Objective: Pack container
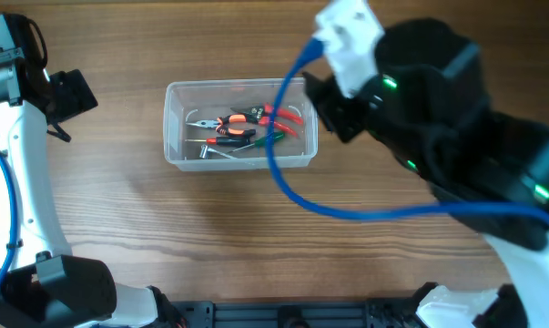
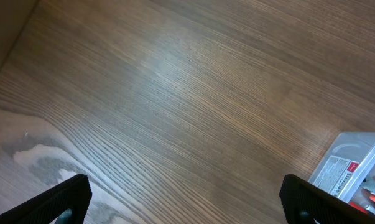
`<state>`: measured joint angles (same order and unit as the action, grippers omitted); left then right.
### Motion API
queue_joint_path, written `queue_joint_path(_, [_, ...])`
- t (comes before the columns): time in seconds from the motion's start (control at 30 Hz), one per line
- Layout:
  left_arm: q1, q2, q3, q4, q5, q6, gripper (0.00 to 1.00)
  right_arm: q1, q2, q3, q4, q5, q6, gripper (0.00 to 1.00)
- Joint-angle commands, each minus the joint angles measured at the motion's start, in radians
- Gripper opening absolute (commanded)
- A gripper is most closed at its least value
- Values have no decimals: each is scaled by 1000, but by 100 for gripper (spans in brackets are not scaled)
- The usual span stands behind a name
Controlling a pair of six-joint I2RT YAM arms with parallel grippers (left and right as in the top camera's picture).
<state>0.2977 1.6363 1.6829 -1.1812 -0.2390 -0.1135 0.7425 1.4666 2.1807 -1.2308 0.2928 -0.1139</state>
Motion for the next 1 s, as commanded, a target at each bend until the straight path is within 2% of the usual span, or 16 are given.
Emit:
queue_joint_path(0.0, [3,3,-1,3,-5,2,100,-3,-135,0,-5,217,87,72])
queue_joint_path(0.07, [4,3,-1,3,-5,2,100,-3,-201,0,3,277,86,88])
queue_joint_path(0.1, [3,3,-1,3,-5,2,100,-3,-229,0,5,289,86,100])
queue_joint_path(0.23, [3,3,-1,3,-5,2,100,-3,-308,0,6,294,35,100])
queue_joint_path(0.47, [3,3,-1,3,-5,2,100,-3,-393,0,-40,294,35,100])
queue_joint_path(0.97, [3,3,-1,3,-5,2,100,-3,-396,-1,-66,294,35,100])
